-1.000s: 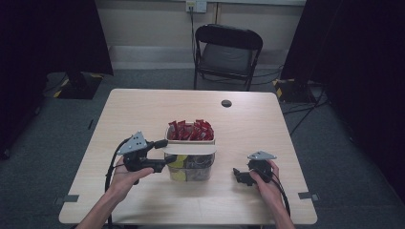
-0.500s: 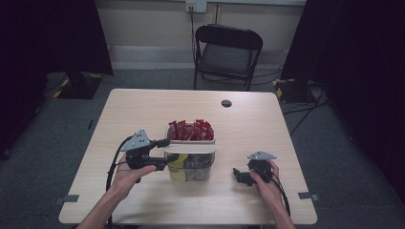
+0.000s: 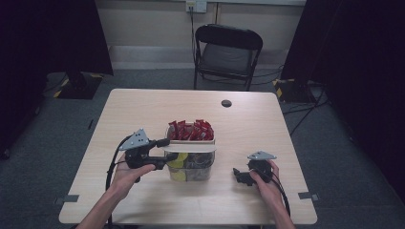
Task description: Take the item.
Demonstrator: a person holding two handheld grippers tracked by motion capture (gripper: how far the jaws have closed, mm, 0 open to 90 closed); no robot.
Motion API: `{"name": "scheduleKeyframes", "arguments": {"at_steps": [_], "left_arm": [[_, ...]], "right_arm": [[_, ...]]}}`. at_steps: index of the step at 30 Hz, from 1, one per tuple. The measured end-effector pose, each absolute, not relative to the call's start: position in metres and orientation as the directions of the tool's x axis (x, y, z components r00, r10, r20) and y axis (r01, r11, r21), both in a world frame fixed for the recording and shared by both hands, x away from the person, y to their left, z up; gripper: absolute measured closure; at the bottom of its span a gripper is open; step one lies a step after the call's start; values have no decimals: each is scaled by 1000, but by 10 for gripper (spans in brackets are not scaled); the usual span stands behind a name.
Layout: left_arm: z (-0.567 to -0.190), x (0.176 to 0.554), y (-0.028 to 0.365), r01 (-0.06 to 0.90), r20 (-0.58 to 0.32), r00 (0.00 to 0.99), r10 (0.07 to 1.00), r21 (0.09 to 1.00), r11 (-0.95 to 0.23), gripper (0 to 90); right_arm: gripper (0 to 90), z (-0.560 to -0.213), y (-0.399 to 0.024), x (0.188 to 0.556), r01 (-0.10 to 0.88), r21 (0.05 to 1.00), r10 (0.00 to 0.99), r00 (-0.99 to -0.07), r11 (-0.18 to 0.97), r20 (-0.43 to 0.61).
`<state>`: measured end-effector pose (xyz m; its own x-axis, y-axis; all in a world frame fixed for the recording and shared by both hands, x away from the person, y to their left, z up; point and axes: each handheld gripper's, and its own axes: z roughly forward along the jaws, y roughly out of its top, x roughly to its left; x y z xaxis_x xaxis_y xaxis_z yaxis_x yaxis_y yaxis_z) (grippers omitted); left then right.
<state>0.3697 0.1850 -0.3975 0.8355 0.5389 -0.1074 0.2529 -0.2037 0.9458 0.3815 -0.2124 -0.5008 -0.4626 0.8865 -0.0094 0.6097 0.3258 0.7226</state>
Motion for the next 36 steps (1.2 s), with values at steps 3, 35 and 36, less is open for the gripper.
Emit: {"name": "scheduleKeyframes", "arguments": {"at_steps": [3,35,36], "left_arm": [[-398,370,185,253,-106,835,540,946,-204,379],[-398,370,184,259,-114,834,541,945,-200,372],[-398,370,184,262,-118,833,540,945,-197,372]], "right_arm": [[80,-501,-212,382,610,723,887,-463,326,-10],[80,-501,-212,382,610,723,887,-463,326,-9],[80,-501,-212,382,610,723,887,-463,326,-10]]}}
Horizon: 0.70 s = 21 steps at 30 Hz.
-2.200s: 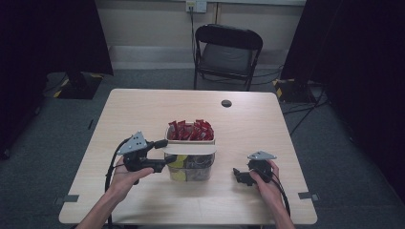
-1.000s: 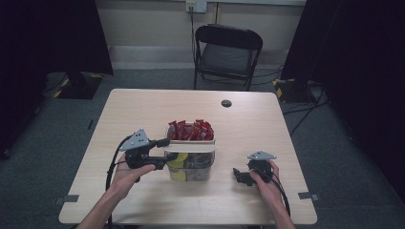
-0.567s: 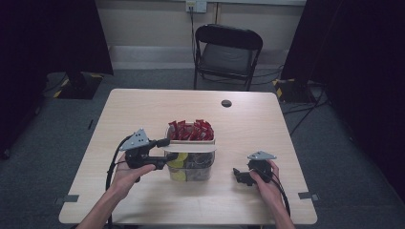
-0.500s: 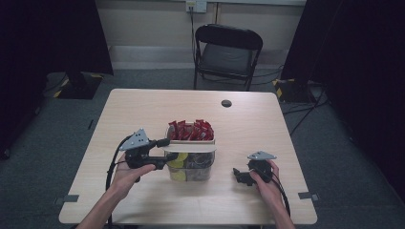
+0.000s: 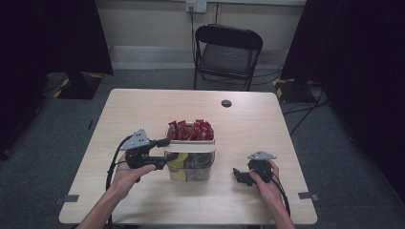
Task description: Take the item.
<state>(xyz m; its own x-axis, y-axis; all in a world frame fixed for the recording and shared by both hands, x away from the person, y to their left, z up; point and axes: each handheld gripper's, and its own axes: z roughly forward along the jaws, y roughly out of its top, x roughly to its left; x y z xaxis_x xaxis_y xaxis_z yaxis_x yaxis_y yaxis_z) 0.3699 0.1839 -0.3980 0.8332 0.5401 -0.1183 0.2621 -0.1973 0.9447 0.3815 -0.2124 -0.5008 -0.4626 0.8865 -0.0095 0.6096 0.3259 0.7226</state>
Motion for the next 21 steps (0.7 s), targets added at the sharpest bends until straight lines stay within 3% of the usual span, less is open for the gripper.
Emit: {"name": "scheduleKeyframes", "arguments": {"at_steps": [21], "left_arm": [[-398,370,184,259,-111,832,543,944,-204,372]], "right_arm": [[80,-501,-212,382,610,723,887,-463,326,-9]]}}
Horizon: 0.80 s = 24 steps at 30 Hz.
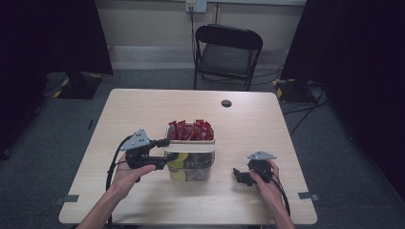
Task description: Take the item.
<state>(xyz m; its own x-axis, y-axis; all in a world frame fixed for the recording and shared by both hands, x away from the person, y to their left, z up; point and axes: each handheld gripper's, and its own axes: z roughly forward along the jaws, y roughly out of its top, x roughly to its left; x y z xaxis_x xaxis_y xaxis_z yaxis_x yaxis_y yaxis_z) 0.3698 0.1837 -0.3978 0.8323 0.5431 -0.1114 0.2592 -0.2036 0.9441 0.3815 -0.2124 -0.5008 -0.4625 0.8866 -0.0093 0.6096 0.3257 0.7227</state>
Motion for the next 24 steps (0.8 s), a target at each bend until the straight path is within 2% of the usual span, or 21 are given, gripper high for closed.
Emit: {"name": "scheduleKeyframes", "arguments": {"at_steps": [24], "left_arm": [[-398,370,183,257,-111,834,540,945,-203,372]], "right_arm": [[80,-501,-212,382,610,723,887,-462,326,-9]]}}
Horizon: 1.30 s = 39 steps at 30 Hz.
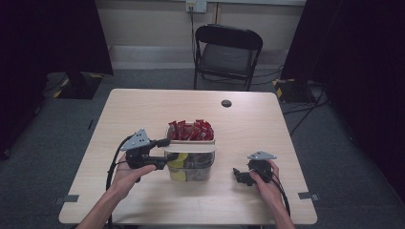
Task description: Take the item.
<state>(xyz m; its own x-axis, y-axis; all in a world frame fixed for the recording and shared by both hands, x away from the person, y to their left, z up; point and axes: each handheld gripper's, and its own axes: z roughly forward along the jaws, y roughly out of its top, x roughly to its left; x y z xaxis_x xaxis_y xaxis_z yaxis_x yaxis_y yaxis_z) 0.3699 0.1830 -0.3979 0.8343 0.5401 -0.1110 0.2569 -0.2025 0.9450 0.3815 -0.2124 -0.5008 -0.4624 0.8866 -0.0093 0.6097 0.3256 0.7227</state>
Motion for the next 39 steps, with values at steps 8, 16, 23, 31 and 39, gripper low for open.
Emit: {"name": "scheduleKeyframes", "arguments": {"at_steps": [8,16,23,31,39], "left_arm": [[-398,370,183,257,-110,835,540,945,-205,372],[-398,370,183,257,-110,835,538,944,-205,374],[-398,371,183,255,-109,835,539,945,-205,374],[-397,371,183,256,-111,836,537,945,-204,373],[-398,371,183,256,-110,838,535,944,-207,373]], "right_arm": [[80,-501,-212,382,610,723,886,-463,326,-10],[80,-501,-212,382,610,723,887,-462,326,-9],[80,-501,-212,382,610,723,887,-463,326,-10],[80,-501,-212,382,610,723,887,-463,326,-9],[80,-501,-212,382,610,723,887,-463,326,-10]]}}
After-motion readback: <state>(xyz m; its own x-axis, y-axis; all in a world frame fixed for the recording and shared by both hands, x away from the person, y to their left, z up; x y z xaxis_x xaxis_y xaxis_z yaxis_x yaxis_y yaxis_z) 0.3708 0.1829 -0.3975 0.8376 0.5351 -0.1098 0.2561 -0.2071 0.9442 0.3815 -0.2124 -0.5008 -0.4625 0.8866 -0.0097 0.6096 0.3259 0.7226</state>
